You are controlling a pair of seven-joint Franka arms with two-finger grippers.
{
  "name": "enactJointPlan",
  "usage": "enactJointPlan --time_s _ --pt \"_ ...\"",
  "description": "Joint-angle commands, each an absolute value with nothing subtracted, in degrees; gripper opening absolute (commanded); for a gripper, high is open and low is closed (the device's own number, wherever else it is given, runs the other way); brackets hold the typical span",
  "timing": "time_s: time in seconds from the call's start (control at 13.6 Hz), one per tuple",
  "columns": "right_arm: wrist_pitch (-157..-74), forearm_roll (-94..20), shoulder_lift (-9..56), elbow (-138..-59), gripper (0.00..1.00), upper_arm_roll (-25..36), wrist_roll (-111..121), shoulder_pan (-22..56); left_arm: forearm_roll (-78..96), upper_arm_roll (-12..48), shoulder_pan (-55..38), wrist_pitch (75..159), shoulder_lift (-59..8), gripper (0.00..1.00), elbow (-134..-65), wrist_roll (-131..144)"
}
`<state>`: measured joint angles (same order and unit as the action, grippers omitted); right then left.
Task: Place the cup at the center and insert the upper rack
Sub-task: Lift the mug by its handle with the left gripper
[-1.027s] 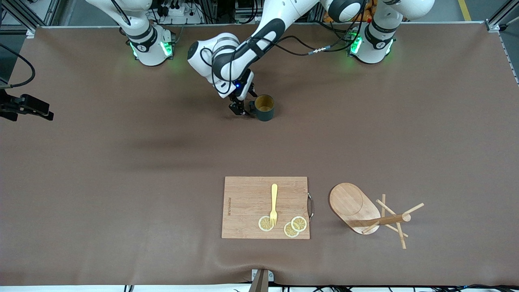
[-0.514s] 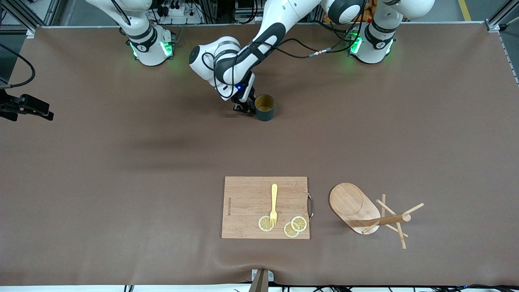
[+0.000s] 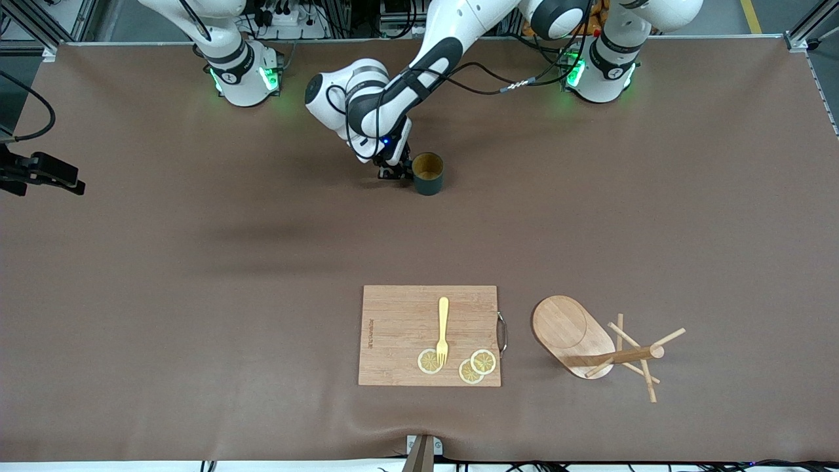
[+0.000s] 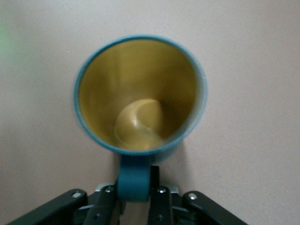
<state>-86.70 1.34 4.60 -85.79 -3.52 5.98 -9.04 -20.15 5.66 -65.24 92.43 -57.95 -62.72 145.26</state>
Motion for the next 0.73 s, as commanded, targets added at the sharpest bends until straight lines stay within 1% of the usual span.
enactJointPlan --time_s 0.0,0.15,0.29,0.37,0.44,0.66 --pt "-86.0 2.2 5.0 -84.3 1.0 -3.9 5.4 -9.5 -19.2 6.1 -64.5 92.6 -57.3 0.1 -62.3 145.1" --pt "-86.0 2.2 5.0 -84.3 1.0 -3.9 5.4 -9.5 -19.2 6.1 -64.5 92.7 -57.1 0.05 -62.2 144.1" --pt "-86.0 2.2 5.0 -84.3 1.0 -4.0 5.4 -9.5 -19.1 6.1 -64.2 92.7 -56.2 0.05 -62.2 143.4" --pt "-86.0 2.2 5.0 -84.3 1.0 -3.9 5.4 -9.5 -19.1 6.1 -63.9 93.0 -55.0 0.04 -62.3 142.3" --pt "-86.0 2.2 5.0 -84.3 1.0 -3.9 5.4 -9.4 -19.0 6.0 -63.5 93.7 -53.1 0.0 -62.3 141.0" --pt "-86.0 2.2 5.0 -84.3 1.0 -4.0 5.4 -9.4 -17.3 5.7 -61.3 97.5 -49.8 0.0 -62.5 137.7"
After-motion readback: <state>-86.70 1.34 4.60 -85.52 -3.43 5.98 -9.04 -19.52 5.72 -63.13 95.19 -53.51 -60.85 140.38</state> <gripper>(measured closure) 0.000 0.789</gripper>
